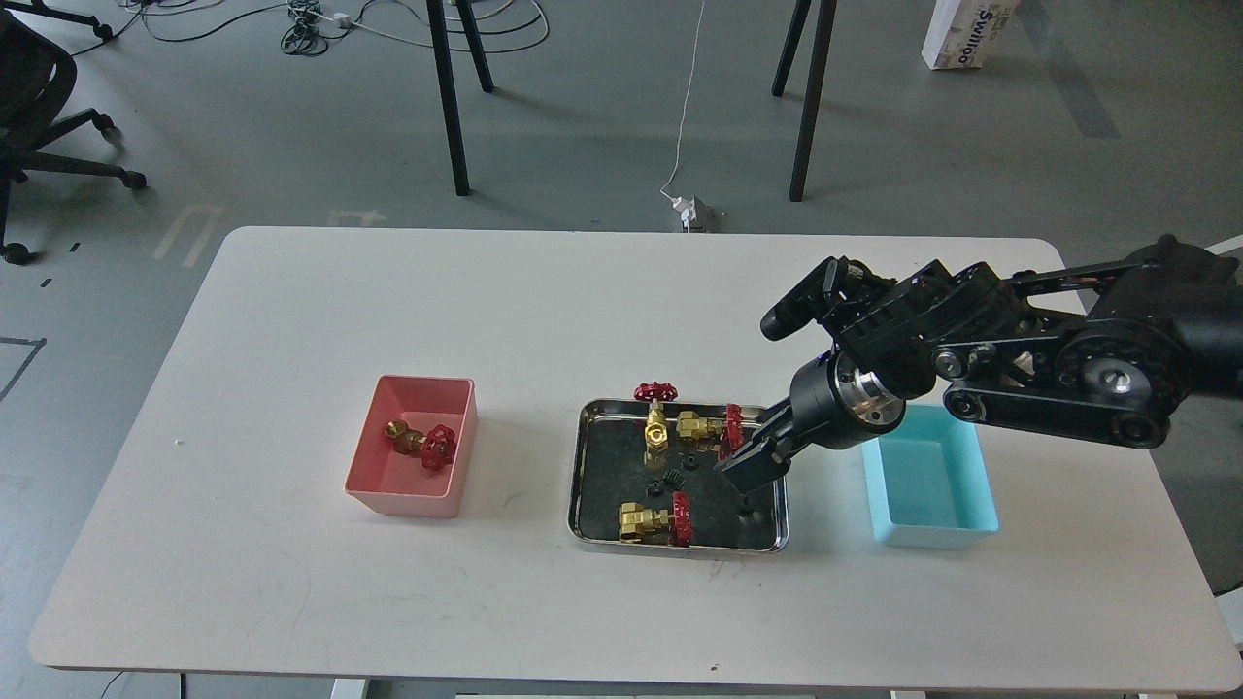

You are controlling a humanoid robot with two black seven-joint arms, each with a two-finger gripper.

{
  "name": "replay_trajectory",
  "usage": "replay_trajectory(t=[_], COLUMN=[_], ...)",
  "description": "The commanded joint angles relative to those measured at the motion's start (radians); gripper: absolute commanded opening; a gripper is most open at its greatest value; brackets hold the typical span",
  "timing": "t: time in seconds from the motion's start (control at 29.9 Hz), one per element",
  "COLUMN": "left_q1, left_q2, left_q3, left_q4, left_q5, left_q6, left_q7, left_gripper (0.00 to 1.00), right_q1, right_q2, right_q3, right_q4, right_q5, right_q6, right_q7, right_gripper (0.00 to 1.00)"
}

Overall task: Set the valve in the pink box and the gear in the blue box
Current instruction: 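Lower the right gripper onto a black gear in the tray and grasp it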

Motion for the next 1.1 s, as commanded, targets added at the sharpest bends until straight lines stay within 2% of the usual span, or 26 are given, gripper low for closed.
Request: replay_trajectory(t=[0.0,0.3,0.6,0.87,1.07], left_q1=[-0.023,-0.036,-0.052,-0.066,-0.069], left_q2=[-0.014,-0.014,-0.011,-0.009,-0.011], left_q3=[0.000,0.000,0.000,0.000,0.000], left_q4=[0.021,0.038,0.050,0.050,0.050], left_q5=[0.001,0.001,0.001,0.001,0.001], left_q6=[0.003,0.020,0.023,0.023,0.023], left_q7=[-0.001,-0.002,-0.002,-0.002,-0.002], left_gripper=[0.98,0.98,0.98,0.98,0.98], right_q1=[-0.015,-0.110,-0.153,-0.151,-0.161], right_q2=[0.050,0.183,0.239,0.239,0.246], right_q3=[-0.051,-0.068,-0.068,-0.068,-0.068], right_q4=[-0.019,-0.206,-0.301,-0.319,-0.341], right_q5=[-0.020,-0.080,-0.085,-0.085,-0.085], right_q6=[0.000,0.000,0.000,0.000,0.000], right_q7=[0.005,0.054,0.057,0.055,0.054], right_gripper=[0.99,0.95,0.88,0.85,0.79])
